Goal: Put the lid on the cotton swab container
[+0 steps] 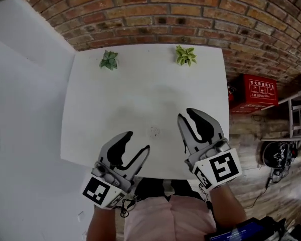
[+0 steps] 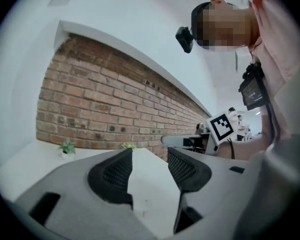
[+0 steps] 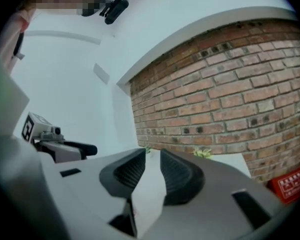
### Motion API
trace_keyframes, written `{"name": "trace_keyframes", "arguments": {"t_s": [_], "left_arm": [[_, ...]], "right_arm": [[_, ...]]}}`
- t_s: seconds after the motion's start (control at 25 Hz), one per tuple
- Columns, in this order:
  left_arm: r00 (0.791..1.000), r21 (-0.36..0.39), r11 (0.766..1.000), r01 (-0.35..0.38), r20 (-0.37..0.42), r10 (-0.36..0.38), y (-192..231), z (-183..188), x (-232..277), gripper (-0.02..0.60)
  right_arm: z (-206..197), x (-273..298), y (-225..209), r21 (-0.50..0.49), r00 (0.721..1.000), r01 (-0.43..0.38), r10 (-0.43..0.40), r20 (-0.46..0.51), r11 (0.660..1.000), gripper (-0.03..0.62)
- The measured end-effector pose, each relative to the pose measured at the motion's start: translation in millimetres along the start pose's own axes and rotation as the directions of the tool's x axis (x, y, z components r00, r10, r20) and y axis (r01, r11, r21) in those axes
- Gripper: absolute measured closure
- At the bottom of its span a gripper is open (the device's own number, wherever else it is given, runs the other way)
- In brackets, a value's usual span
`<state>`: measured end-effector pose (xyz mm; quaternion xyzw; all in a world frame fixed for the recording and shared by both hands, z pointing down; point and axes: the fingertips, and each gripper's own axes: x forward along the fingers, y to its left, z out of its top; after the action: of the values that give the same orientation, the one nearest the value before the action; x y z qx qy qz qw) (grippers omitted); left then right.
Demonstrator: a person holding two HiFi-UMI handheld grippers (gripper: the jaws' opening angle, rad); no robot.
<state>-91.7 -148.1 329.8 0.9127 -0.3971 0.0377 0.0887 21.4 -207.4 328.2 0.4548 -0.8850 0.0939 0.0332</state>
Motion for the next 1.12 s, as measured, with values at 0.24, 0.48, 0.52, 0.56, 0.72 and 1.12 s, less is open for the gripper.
{"name": "trace_keyframes", "arguments": {"t_s": [0.24, 0.48, 0.52, 0.56, 0.72, 1.12], "left_arm": [[0.934, 0.018, 0.945, -0.325, 0.162, 0.318, 22, 81, -19, 0.573], [0.881, 0.061, 0.898, -0.435, 0.235, 0.411, 17, 118, -27, 0.583], [0.878, 0.063, 0.897, -0.438, 0.242, 0.412, 15, 122, -26, 0.583], [0.876, 0.066, 0.895, -0.441, 0.250, 0.413, 14, 126, -26, 0.583], [0.863, 0.063, 0.886, -0.459, 0.271, 0.427, 11, 130, -30, 0.583], [0.861, 0.077, 0.882, -0.466, 0.271, 0.431, 5, 132, -40, 0.583]], "right_arm": [[57, -19, 7, -0.087, 0.995, 0.052, -0.044, 0.094, 0.995, 0.586], [80, -30, 26, -0.154, 0.991, 0.040, -0.020, 0.131, 0.987, 0.588], [84, -31, 28, -0.165, 0.991, 0.040, -0.018, 0.135, 0.986, 0.588], [88, -33, 29, -0.176, 0.990, 0.042, -0.017, 0.140, 0.984, 0.588], [94, -38, 34, -0.200, 0.987, 0.047, -0.015, 0.157, 0.979, 0.589], [97, -43, 47, -0.211, 0.987, 0.042, -0.008, 0.163, 0.977, 0.591]]}}
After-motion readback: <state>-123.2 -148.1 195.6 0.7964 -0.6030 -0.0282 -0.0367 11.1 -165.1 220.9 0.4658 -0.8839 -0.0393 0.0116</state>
